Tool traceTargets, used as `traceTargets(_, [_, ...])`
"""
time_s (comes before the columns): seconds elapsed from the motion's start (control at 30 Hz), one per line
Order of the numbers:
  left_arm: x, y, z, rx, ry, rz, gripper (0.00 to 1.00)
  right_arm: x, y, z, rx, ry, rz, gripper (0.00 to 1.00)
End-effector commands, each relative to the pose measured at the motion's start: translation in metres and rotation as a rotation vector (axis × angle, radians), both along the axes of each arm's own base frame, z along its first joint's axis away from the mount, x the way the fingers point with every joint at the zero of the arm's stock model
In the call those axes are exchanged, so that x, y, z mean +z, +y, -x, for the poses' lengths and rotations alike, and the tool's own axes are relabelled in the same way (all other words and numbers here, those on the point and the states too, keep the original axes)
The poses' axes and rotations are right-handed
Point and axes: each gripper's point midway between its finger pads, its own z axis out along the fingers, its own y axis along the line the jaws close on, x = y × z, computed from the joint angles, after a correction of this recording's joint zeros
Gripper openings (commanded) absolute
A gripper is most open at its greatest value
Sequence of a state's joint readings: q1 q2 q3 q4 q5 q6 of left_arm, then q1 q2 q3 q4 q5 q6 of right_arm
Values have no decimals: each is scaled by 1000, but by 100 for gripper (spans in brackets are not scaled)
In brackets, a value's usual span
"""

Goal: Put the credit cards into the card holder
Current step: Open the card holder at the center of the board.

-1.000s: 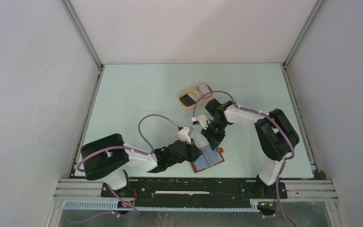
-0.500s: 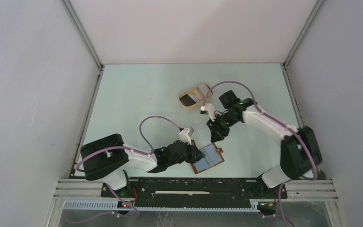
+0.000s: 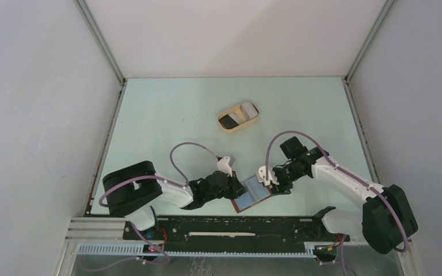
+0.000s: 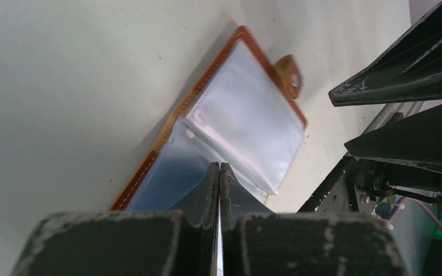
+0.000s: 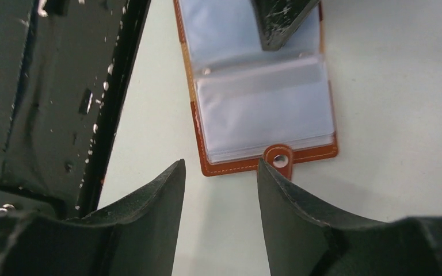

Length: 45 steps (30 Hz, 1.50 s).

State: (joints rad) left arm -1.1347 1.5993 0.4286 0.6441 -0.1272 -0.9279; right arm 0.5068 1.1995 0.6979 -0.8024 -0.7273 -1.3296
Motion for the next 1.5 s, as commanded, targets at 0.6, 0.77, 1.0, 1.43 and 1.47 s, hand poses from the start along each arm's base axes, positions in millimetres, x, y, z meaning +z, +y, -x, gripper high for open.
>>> traceTargets(0.6, [-4,-3,-10,36,12,18,2,-43,3,-13,67,-99,188,51])
traceTargets(0.77, [-4,-3,-11,37,13,17,2,-49,5,-10,74,-75,226,47])
traceTargets(1.0, [-7,-3,-11,36,24,15,2,-50,13,-5,82,-60,233,46])
traceTargets(1.43, [-8,-2,-12,38,33,16,2,-35,39,7,71,29,183,46])
traceTargets(1.47, [-9,-2,-12,38,34,15,2,-33,40,7,57,39,179,46])
